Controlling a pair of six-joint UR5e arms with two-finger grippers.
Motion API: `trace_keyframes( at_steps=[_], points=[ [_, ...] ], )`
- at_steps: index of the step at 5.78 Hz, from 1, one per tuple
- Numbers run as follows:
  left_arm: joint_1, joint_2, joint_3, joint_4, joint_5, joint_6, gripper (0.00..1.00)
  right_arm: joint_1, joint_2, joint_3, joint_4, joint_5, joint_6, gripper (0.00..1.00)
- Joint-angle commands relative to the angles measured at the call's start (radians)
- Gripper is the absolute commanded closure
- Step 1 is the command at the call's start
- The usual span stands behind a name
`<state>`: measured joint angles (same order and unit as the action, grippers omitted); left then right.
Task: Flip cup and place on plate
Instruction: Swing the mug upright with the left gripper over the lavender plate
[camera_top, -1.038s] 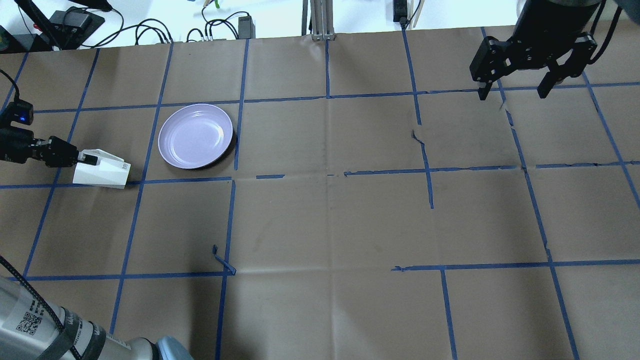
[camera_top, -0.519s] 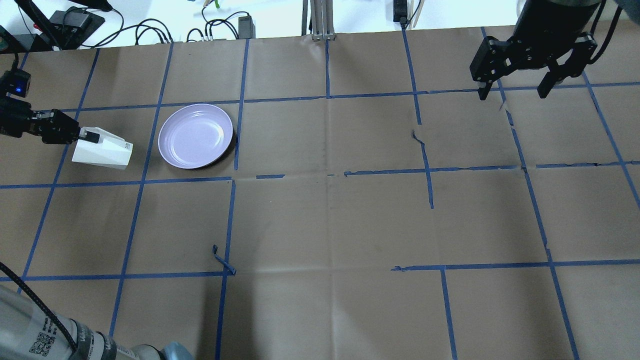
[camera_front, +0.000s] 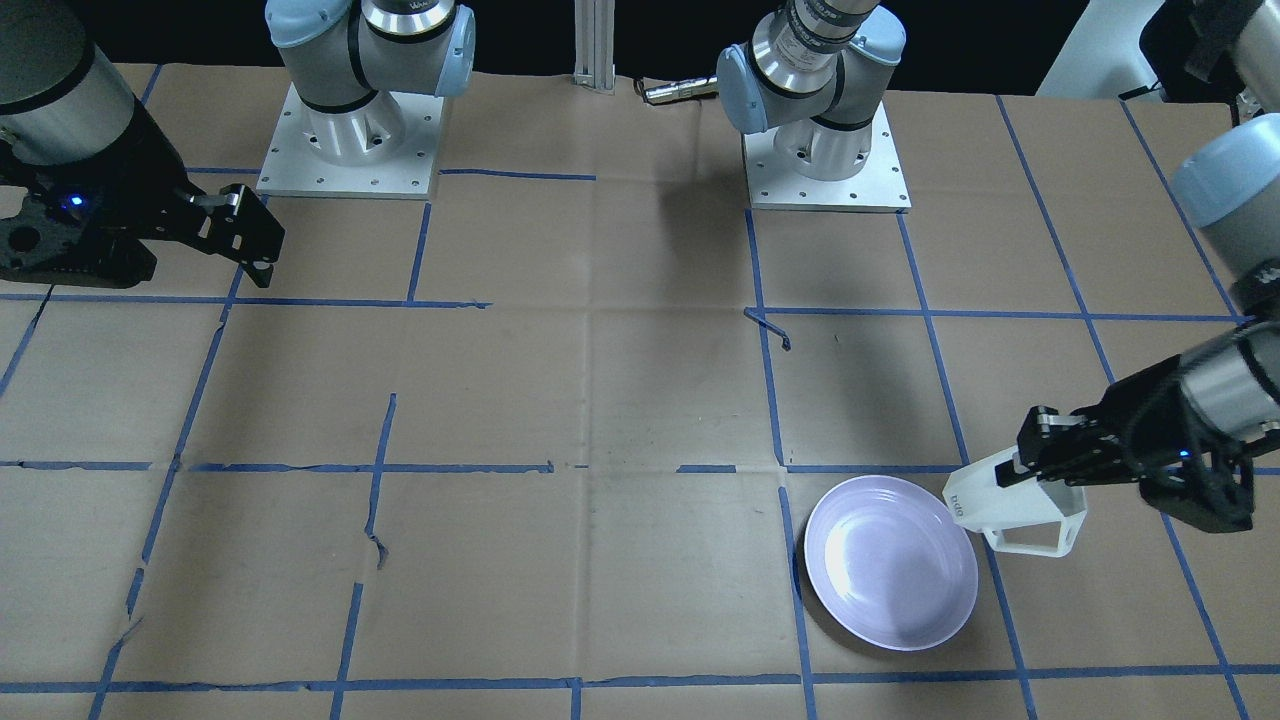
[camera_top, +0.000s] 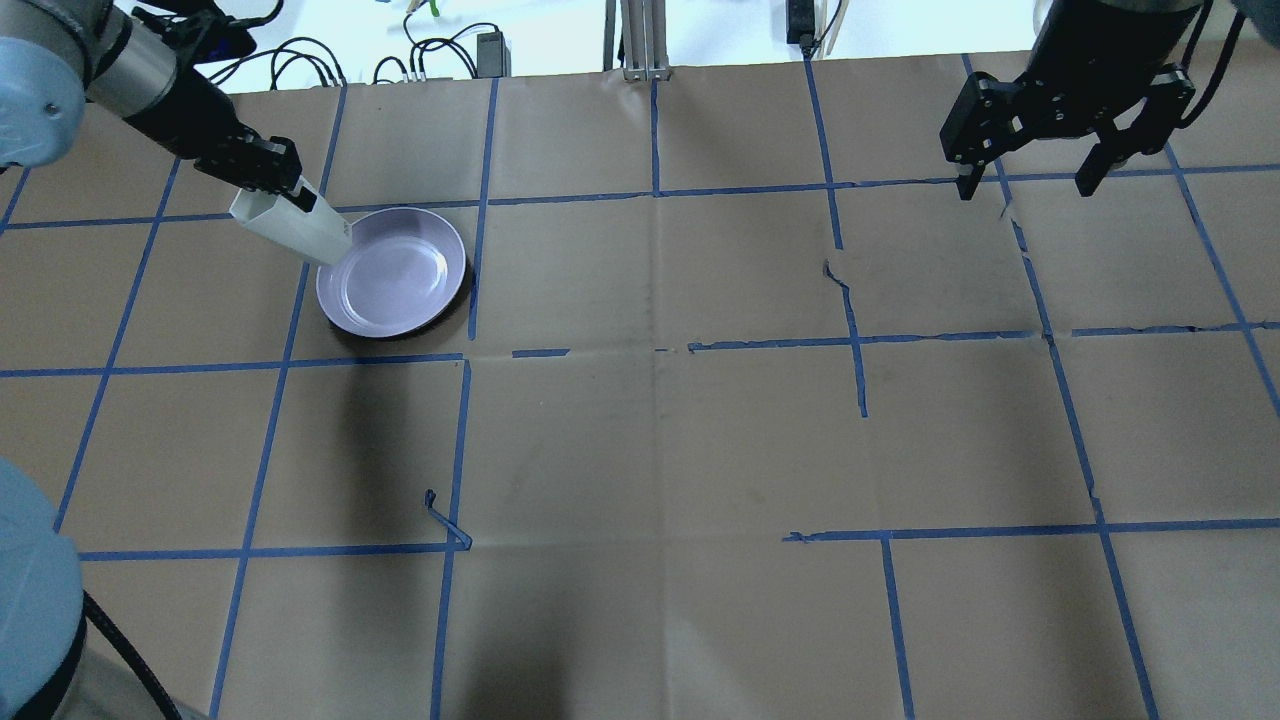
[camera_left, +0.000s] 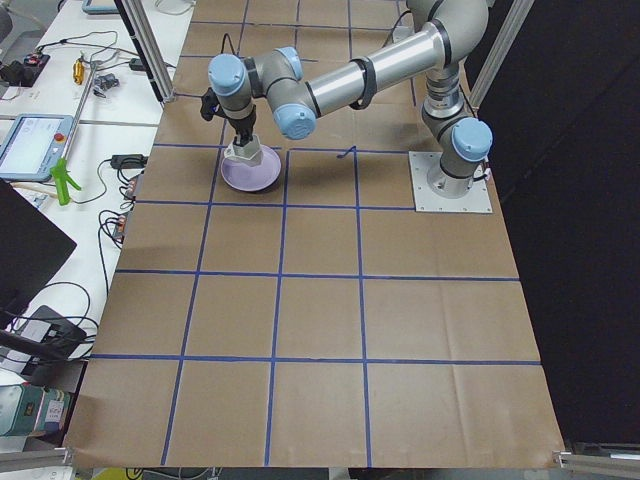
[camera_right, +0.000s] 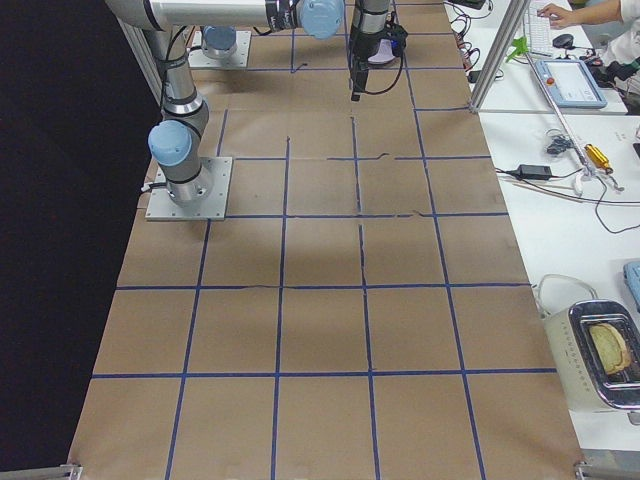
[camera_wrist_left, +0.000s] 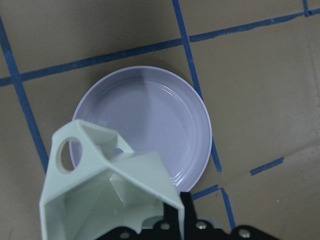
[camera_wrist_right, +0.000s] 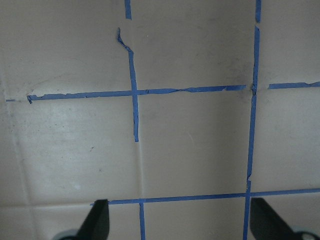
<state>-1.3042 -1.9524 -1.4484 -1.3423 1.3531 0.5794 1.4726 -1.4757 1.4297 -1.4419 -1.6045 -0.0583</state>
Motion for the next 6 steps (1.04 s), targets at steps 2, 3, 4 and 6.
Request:
trace_keyframes(
  at_steps=[2, 3, 4, 6],
  points=[
    [-0.144, -0.022, -0.087, 0.187, 0.183, -0.003, 1.00, 0.000, 0.000, 0.000, 0.000, 0.000, 0.000, 0.00],
    [-0.150, -0.022, -0.154, 0.292, 0.201, 0.014, 1.00, 0.000, 0.000, 0.000, 0.000, 0.000, 0.000, 0.00],
    [-0.155, -0.046, -0.176, 0.345, 0.224, 0.046, 1.00, 0.000, 0.000, 0.000, 0.000, 0.000, 0.000, 0.00],
    [-0.176, -0.074, -0.191, 0.353, 0.244, 0.042, 1.00, 0.000, 0.000, 0.000, 0.000, 0.000, 0.000, 0.00]
  ],
)
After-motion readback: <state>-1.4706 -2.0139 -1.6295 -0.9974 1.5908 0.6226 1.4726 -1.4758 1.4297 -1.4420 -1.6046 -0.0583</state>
